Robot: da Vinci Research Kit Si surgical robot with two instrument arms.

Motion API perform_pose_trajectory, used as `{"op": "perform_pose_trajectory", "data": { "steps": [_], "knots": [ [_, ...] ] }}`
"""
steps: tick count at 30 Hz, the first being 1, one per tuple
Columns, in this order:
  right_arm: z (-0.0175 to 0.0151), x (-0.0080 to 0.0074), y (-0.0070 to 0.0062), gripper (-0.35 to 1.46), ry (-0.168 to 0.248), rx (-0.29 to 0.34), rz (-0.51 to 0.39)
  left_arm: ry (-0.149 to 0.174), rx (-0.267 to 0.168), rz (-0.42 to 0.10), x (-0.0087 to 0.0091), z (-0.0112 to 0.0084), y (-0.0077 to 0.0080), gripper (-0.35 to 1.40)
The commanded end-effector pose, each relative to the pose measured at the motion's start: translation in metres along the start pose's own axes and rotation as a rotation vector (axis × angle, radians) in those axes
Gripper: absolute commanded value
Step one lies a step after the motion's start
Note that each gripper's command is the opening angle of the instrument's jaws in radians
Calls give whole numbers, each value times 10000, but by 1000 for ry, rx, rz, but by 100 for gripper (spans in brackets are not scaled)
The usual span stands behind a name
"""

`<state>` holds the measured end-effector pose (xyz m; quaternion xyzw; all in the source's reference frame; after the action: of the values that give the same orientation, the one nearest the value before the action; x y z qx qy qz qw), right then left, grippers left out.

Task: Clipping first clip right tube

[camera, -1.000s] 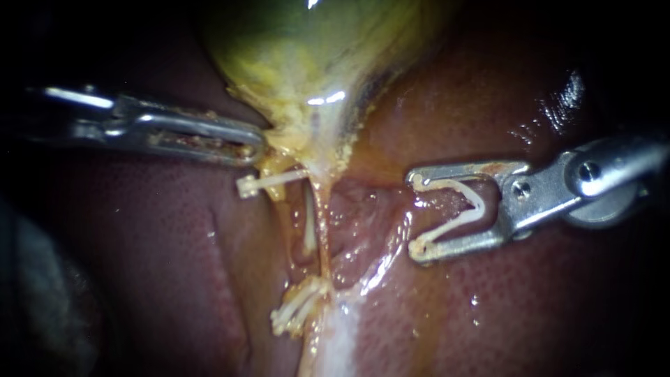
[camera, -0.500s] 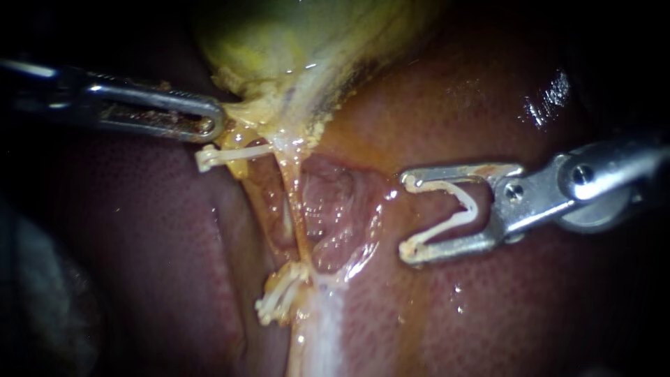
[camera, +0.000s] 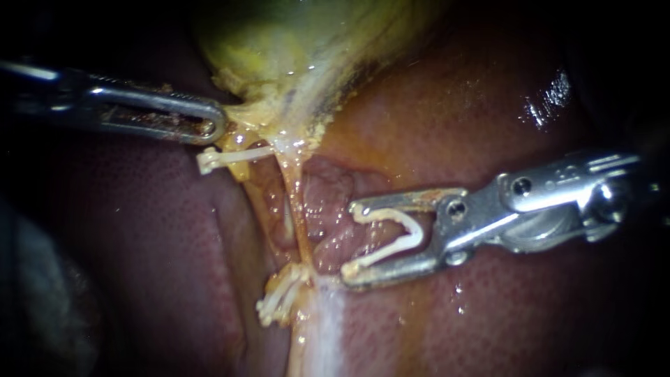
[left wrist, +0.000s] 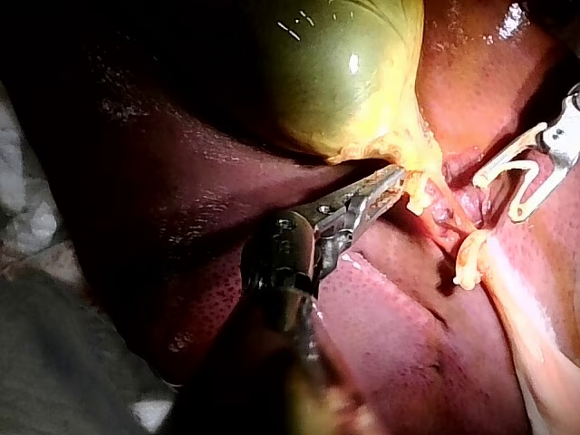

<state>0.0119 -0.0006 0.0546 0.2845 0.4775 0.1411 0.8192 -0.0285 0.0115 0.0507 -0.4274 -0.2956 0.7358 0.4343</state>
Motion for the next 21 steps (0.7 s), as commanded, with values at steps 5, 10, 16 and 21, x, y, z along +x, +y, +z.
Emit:
{"op": "perform_pose_trajectory", "data": {
  "steps": [5, 10, 16, 21],
  "knots": [
    [18, -9, 13, 45, 22, -6, 47, 3, 6, -2, 1, 0, 4, -35],
    [35, -18, 21, 46, 43, -3, 98, 2, 4, -2, 1, 0, 5, -35],
    [54, -23, 25, 45, 66, 22, 138, 2, 4, -2, 1, 0, 5, -35],
    [76, -25, 27, 45, 96, 45, 157, 2, 4, -2, 0, 1, 5, -35]
  ]
}}
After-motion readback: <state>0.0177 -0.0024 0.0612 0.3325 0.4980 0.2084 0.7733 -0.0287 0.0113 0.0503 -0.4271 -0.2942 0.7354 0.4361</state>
